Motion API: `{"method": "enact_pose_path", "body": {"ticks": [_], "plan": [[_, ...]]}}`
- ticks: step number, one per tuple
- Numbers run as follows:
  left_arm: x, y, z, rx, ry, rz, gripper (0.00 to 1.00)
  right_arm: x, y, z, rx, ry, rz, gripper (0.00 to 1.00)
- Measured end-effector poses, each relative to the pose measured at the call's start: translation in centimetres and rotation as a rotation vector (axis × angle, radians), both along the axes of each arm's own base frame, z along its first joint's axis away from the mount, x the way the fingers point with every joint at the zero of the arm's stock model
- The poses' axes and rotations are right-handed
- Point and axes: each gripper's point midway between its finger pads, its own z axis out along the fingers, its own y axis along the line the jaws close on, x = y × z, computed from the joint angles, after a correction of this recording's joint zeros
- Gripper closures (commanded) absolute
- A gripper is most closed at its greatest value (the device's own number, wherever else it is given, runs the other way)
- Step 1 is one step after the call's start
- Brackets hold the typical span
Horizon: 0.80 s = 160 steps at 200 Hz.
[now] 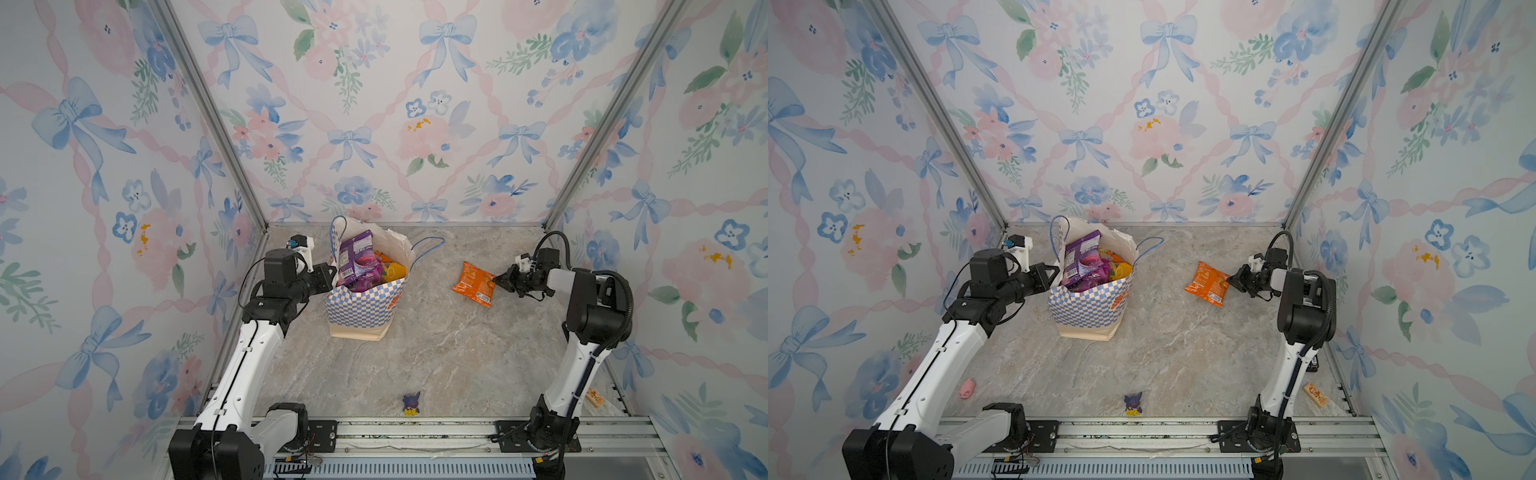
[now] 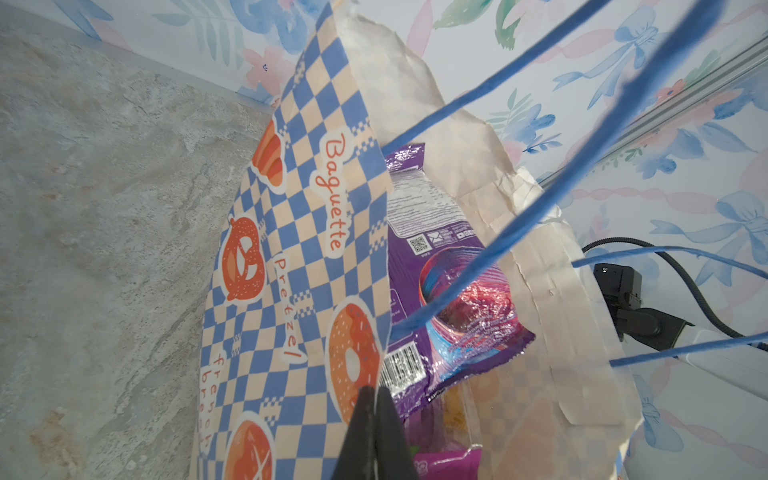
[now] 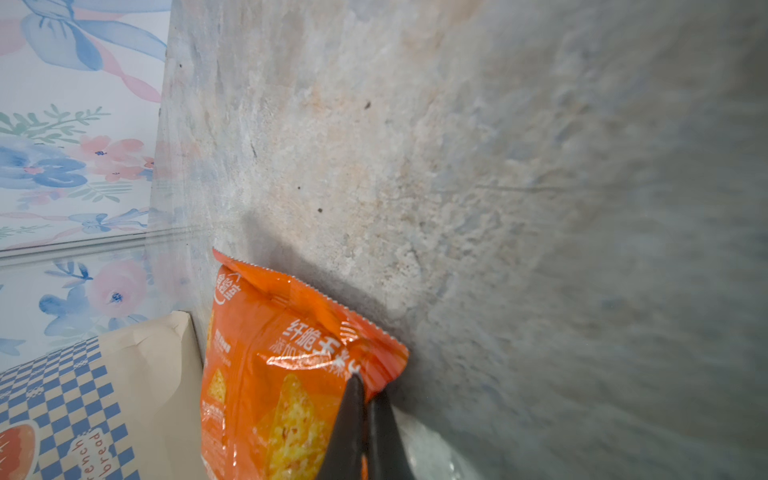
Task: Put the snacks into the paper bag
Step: 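Lift the orange chips bag with the right gripper off the table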
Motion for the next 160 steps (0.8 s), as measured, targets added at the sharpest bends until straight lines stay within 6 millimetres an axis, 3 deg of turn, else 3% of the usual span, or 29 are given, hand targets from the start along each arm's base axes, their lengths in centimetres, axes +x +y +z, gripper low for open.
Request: {"method": "enact_pose_path", "body": {"ticks": [55,98,118,160], "plan": [[0.0,0.2,0.0,0.0,0.0,0.006,1.0,0.6,1.2,1.9,0.242,-0.104,-0.022,1.0],[0.0,0.2,0.0,0.0,0.001,0.006,1.0,3.8,1.3,4.3,0.541,-0.233,-0.087,1.0],[0.0,0.2,0.0,0.0,0.001,0.006,1.0,3.9,1.6,4.6,0.631,-0.217,-0.095,1.0],[0.0,0.2,0.0,0.0,0.001,0.006,1.0,3.6,2.9,9.5,0.695,-0.283,-0.027,1.0]]}}
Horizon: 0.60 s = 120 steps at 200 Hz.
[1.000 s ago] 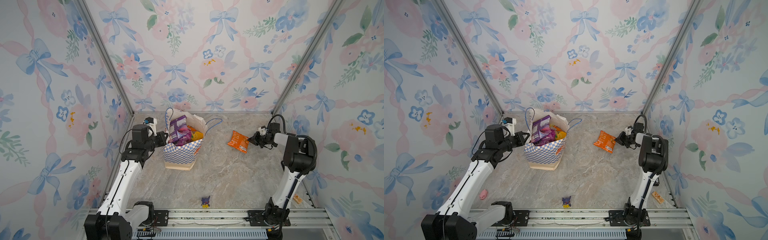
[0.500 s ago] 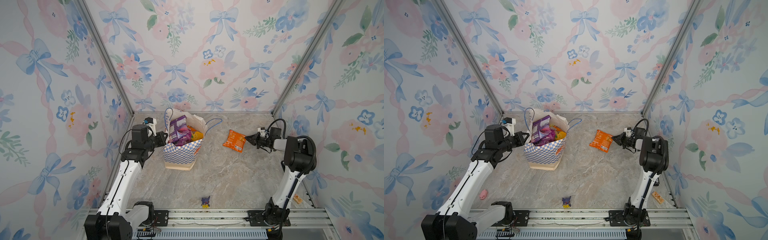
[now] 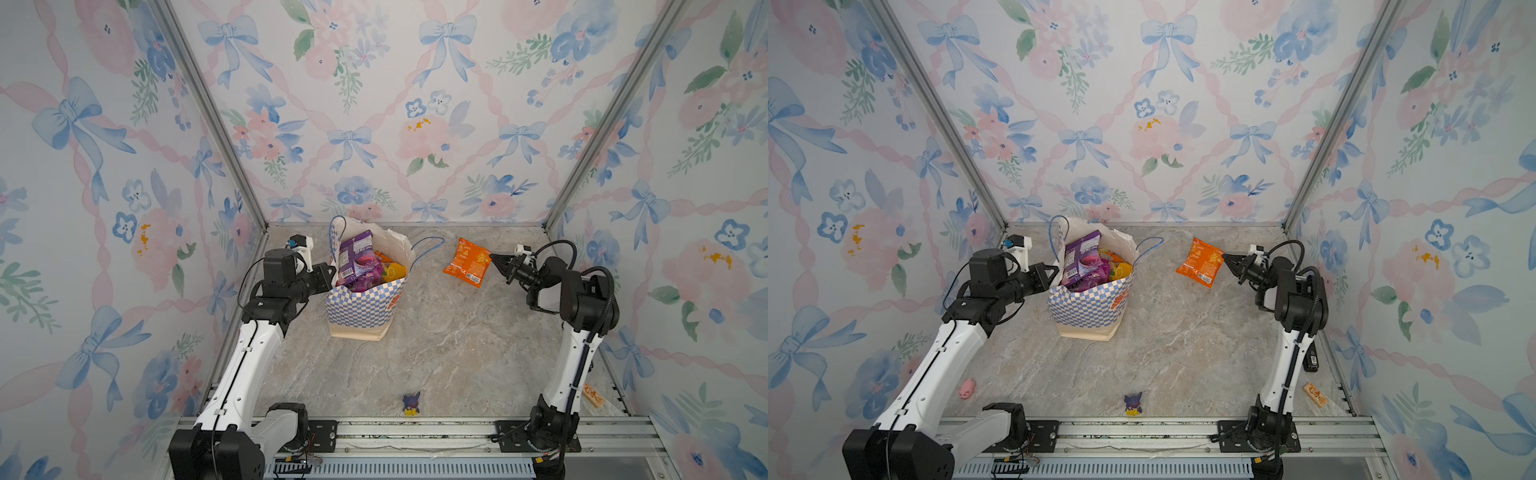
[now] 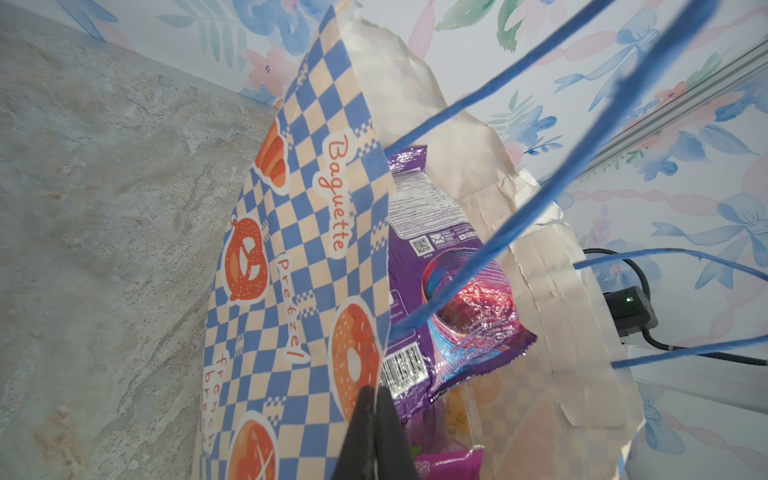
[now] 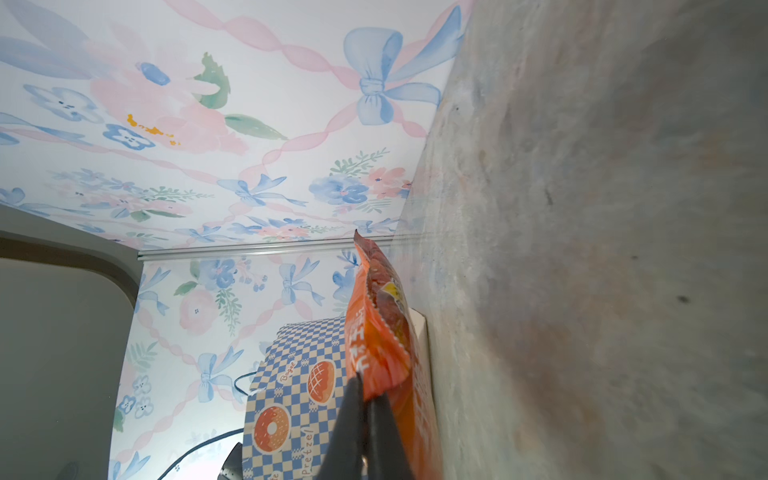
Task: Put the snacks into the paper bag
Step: 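Lift the orange chips bag with the right gripper off the table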
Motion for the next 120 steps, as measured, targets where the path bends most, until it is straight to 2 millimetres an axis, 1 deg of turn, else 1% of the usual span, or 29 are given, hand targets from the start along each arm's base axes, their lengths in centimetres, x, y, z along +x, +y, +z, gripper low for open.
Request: {"method": "enact_pose_path", "body": {"ticks": [56,73,90,120], "plan": [[0.0,0.0,0.0,0.0,0.0,0.0,1.0,-1.2,2.5,8.0,0.02,-0.113,0.069,1.0],[0.0,0.0,0.0,0.0,0.0,0.0,1.0,-1.7,3.4,10.8,0.027,-0.15,0.09,1.0],[0.0,0.0,0.0,0.0,0.0,0.0,1.0,-2.1,4.2,14.2,0.036,-0.197,0.108,1.0],[0.0,0.0,0.0,0.0,0.0,0.0,1.0,-2.9,5.1,21.5,0.054,-0.31,0.137,1.0]]}}
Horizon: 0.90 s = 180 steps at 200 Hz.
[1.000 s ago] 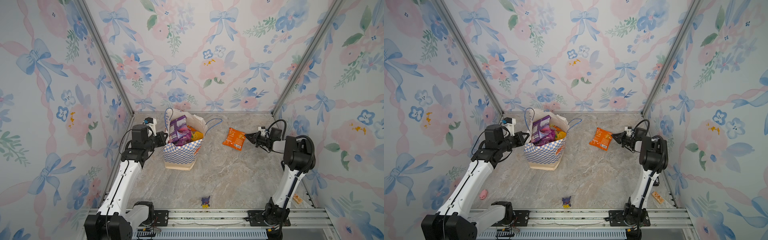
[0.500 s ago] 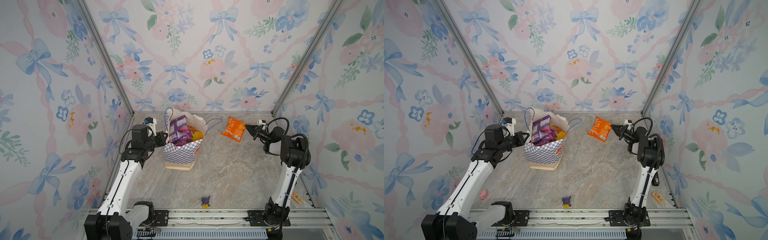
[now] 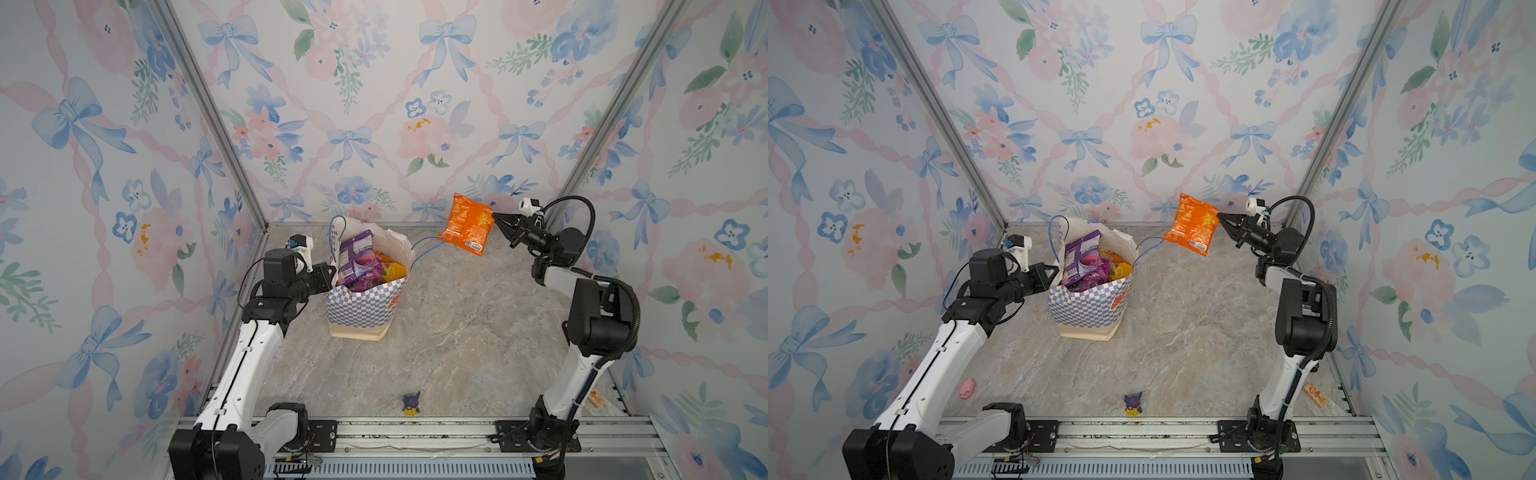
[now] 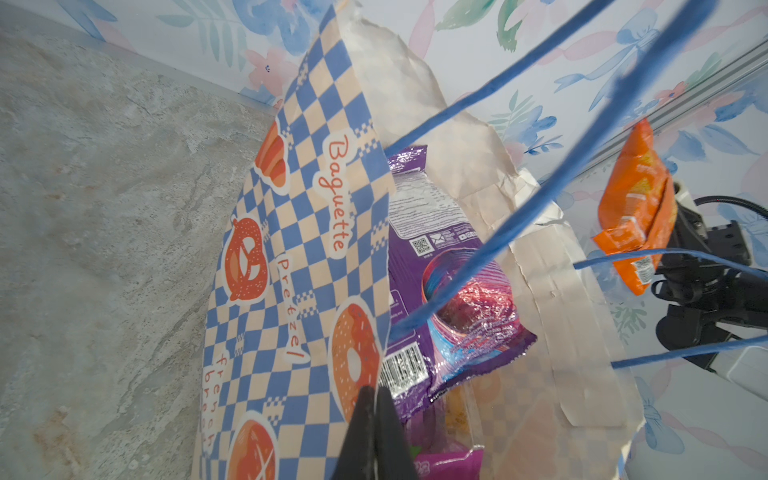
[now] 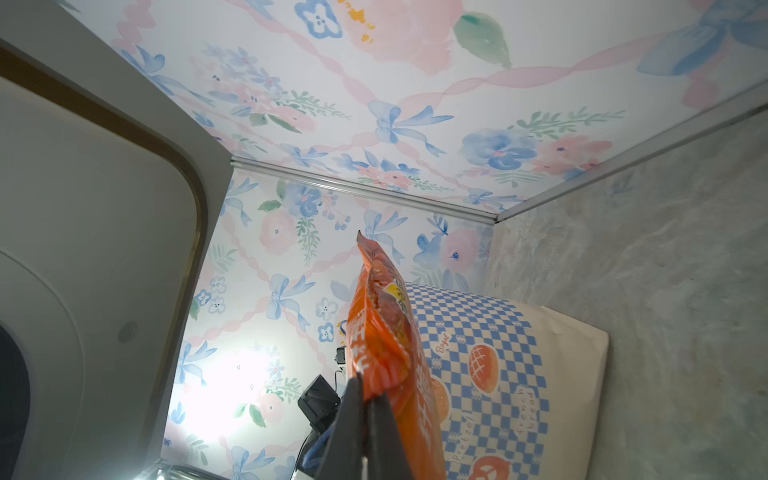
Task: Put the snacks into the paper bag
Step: 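Lift the orange chips bag with the right gripper off the table, then carry the orange chips bag with the right gripper over the paper bag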
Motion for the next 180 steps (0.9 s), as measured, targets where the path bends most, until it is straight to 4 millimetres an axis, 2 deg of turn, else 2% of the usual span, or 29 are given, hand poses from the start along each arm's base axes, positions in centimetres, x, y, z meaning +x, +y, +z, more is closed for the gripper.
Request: {"method": "enact_pose_path", "body": {"ticks": [24,43,55,83,102,113,129,143,157,180], "plan": [[0.0,0.0,0.0,0.0,0.0,-0.001,1.0,-0.8,0.2,5.7,0.01,-0.096,0.004,1.0],[0.0,0.0,0.0,0.0,0.0,0.0,1.0,-1.4,0.5,9.1,0.002,-0.132,-0.006,1.0],[0.0,0.0,0.0,-0.001,0.0,-0.001,1.0,-2.0,1.4,11.2,-0.019,-0.151,-0.01,1.0],[0.0,-0.1,0.0,-0.002,0.0,-0.004,1.0,-4.6,6.1,16.2,-0.097,-0.215,0.013,1.0],[0.0,-0.1,0.1,-0.004,-0.001,-0.006,1.0,-7.6,10.0,19.2,-0.163,-0.275,0.034,1.0],[0.0,-0.1,0.1,-0.003,-0.001,-0.006,1.0,-9.2,11.8,20.3,-0.202,-0.31,0.042,1.0],[0.0,-0.1,0.1,-0.004,-0.001,-0.007,1.0,-10.9,13.8,20.8,-0.253,-0.335,0.041,1.0],[0.0,-0.1,0.1,-0.004,-0.001,-0.007,1.0,-11.5,15.4,20.1,-0.304,-0.334,0.043,1.0],[0.0,-0.1,0.1,-0.004,-0.001,-0.007,1.0,-11.3,17.0,18.1,-0.368,-0.303,0.037,1.0],[-0.1,-0.1,0.2,-0.004,-0.005,-0.007,1.0,-10.3,19.5,13.5,-0.479,-0.224,0.041,1.0]]}}
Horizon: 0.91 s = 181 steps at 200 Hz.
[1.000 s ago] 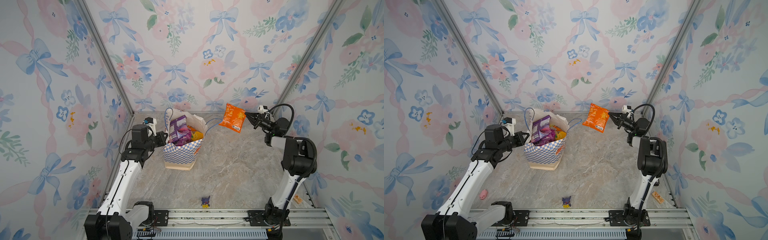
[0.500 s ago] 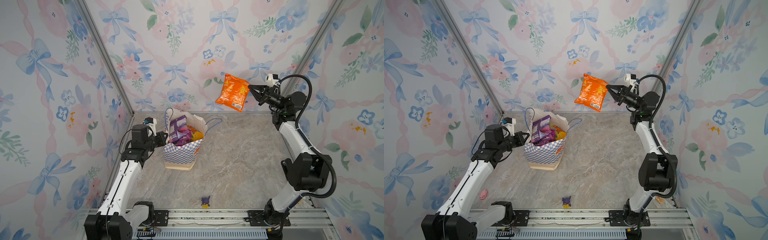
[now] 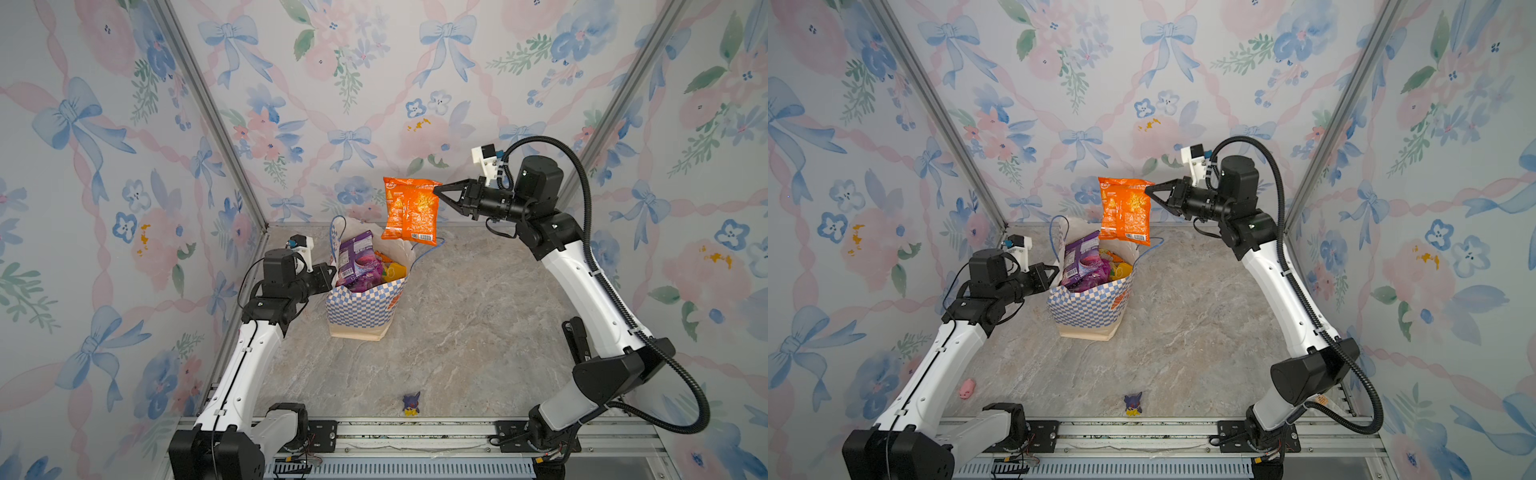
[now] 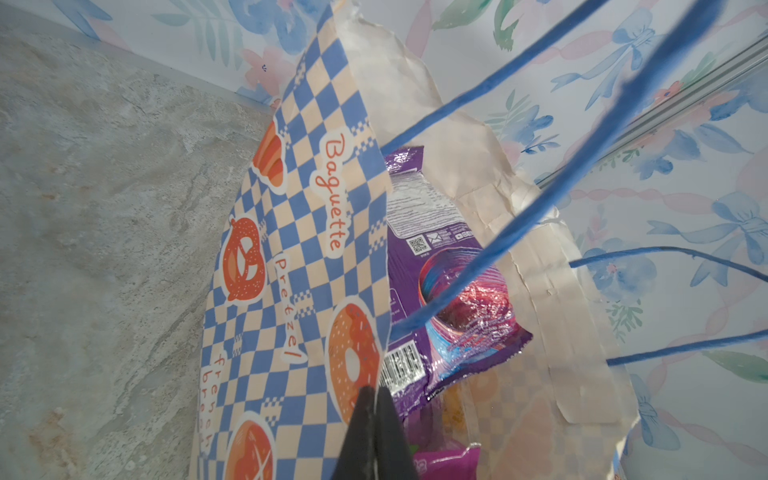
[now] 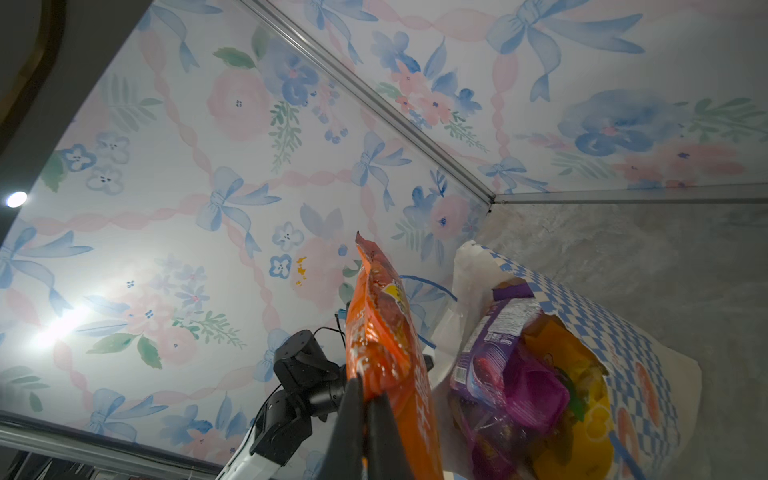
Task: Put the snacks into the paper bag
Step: 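Carry the orange chips bag with the right gripper over the paper bag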
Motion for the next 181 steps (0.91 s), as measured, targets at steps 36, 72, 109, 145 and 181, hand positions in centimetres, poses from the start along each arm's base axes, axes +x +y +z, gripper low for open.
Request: {"method": "enact_pose_path", "body": {"ticks": [36,72,109,145,181], "plan": [[-0.2,0.0,0.3,0.0,-0.01,0.0,1.0,1.4,3.0,-6.5,-0.153,0.083,-0.02,1.0],[-0.2,0.0,0.3,0.0,-0.008,0.0,1.0,1.9,5.4,-10.2,-0.233,0.127,-0.006,1.0],[-0.2,0.1,0.3,0.0,-0.008,0.003,1.0,1.8,7.5,-11.1,-0.259,0.123,0.015,1.0],[-0.2,0.1,0.3,0.0,-0.008,0.003,1.0,1.6,9.6,-12.8,-0.31,0.13,0.034,1.0],[-0.2,0.1,0.3,0.0,-0.008,0.003,1.0,1.3,11.5,-15.4,-0.388,0.138,0.057,1.0]]}}
